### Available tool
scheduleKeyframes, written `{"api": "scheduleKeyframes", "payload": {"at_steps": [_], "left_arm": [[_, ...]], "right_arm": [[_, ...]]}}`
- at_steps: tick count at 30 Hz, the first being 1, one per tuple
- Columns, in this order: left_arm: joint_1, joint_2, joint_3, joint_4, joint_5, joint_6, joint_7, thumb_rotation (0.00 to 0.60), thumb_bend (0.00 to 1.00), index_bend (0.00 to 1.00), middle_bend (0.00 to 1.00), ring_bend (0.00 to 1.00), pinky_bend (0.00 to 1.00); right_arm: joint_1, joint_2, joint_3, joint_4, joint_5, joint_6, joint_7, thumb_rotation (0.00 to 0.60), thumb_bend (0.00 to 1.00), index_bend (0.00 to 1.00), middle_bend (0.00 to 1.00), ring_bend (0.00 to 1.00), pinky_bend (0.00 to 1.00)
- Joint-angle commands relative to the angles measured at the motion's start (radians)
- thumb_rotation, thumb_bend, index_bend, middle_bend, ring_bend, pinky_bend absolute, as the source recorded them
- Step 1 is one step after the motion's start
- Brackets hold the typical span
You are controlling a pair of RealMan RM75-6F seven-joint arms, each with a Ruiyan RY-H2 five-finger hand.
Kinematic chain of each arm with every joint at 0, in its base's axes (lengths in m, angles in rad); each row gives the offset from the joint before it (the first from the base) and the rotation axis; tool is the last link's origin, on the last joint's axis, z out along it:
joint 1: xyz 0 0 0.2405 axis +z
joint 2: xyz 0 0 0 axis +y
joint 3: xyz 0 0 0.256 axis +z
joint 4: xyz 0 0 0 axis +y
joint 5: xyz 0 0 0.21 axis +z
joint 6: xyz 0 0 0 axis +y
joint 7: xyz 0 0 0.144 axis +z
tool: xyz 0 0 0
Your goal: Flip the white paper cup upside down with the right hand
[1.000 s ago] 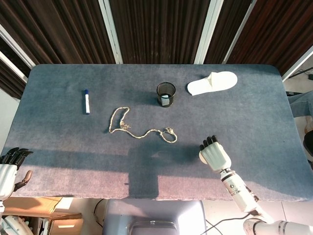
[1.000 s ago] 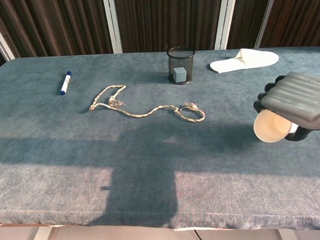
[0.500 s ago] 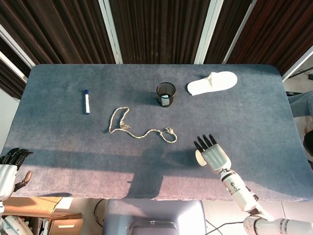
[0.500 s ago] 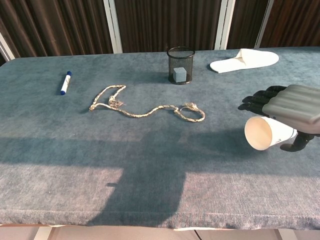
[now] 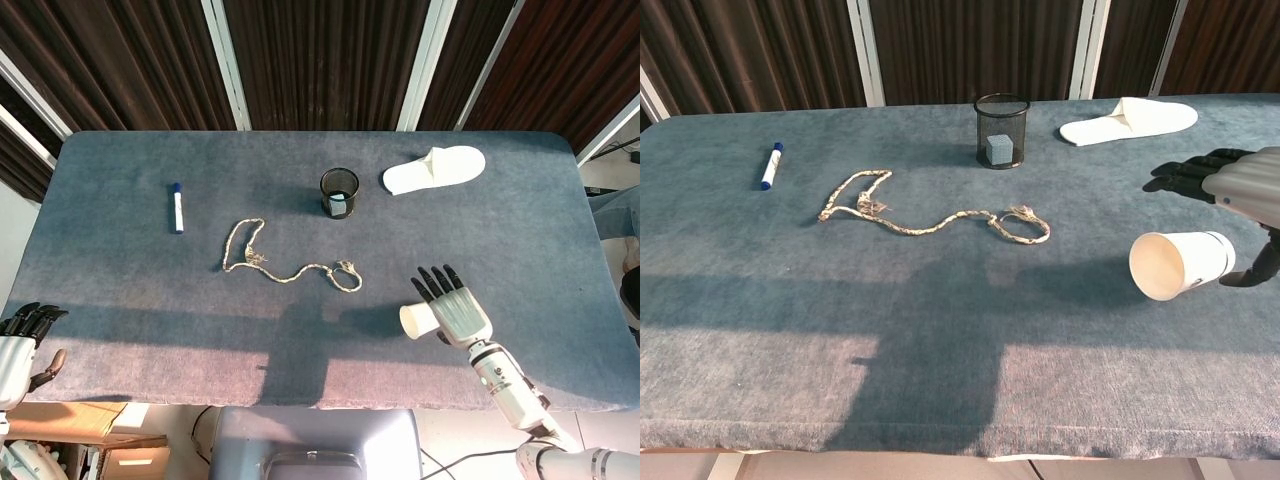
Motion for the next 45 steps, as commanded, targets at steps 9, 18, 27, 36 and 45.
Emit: {"api": "scheduleKeyframes", "payload": {"at_steps": [9, 18, 27, 36, 45], "left_arm": [[0.000, 0.000, 0.000, 0.000, -0.003, -0.003, 0.000, 0.600, 0.34, 0.29, 0.24, 0.17, 0.34], [0.000, 0.000, 0.001, -0.002, 0.000, -0.002, 0.005, 0.600, 0.34, 0.29, 0.24, 0.17, 0.34], [0.001, 0.000, 0.001, -0.004, 0.000, -0.002, 0.008, 0.600, 0.34, 0.29, 0.24, 0.17, 0.34], [0.002, 0.001, 0.002, -0.005, 0.002, 0.001, 0.006, 0.600, 0.34, 0.29, 0.24, 0.17, 0.34], [0.003, 0.002, 0.001, -0.005, 0.000, 0.002, 0.002, 0.600, 0.34, 0.29, 0.24, 0.17, 0.34]], "right_arm": [[0.037, 0.009, -0.021, 0.150, -0.055, -0.154, 0.359, 0.600, 0.34, 0.26, 0.21, 0.16, 0.32], [0.016, -0.021, -0.024, 0.215, -0.081, -0.081, 0.364, 0.600, 0.34, 0.40, 0.28, 0.28, 0.41], [0.013, -0.053, -0.025, 0.263, -0.098, -0.057, 0.369, 0.600, 0.36, 0.49, 0.36, 0.36, 0.50], [0.009, -0.108, -0.029, 0.351, -0.140, -0.014, 0.400, 0.600, 0.47, 0.54, 0.40, 0.40, 0.54], [-0.007, -0.136, -0.028, 0.418, -0.240, 0.139, 0.356, 0.600, 0.59, 0.63, 0.46, 0.46, 0.57]]}}
